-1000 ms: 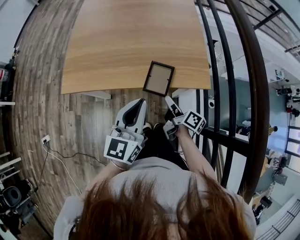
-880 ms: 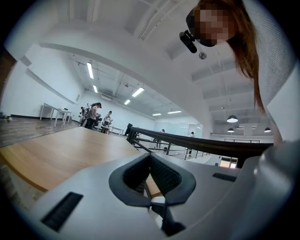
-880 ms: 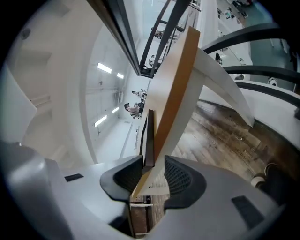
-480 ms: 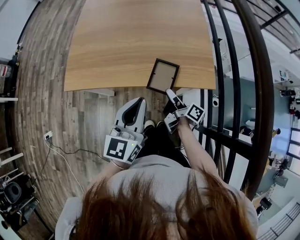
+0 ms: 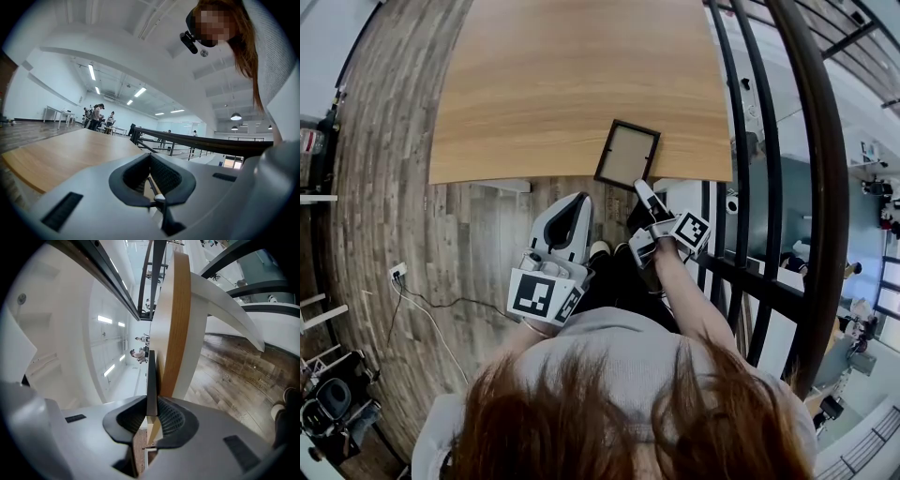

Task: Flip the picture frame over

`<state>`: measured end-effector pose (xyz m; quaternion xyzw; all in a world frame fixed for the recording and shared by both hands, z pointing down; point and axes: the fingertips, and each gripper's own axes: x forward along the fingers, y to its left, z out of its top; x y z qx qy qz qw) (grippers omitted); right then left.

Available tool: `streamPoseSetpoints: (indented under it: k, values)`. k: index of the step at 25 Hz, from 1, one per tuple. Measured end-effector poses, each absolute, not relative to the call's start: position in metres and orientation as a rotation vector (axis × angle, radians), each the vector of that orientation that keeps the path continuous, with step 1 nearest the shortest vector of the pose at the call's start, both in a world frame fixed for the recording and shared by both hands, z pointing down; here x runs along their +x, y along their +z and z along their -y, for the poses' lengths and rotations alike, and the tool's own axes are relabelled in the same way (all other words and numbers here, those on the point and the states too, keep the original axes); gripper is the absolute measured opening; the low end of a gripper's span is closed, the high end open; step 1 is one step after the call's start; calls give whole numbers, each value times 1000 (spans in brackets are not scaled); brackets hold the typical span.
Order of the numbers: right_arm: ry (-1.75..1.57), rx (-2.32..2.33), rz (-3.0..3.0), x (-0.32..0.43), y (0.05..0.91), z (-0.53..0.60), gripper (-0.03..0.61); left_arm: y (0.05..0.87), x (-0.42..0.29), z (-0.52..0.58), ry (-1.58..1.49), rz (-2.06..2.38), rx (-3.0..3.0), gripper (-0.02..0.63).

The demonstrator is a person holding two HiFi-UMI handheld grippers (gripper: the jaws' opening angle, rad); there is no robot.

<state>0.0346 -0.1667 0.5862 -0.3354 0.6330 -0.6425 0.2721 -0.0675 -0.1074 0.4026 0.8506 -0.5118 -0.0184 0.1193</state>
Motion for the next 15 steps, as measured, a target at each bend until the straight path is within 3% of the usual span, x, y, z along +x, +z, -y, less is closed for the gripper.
streamPoseSetpoints:
  k: [15]
  values:
    - [-1633, -1119, -1643, 61, 558, 176, 84, 399, -65, 108, -66, 1474, 2507, 6]
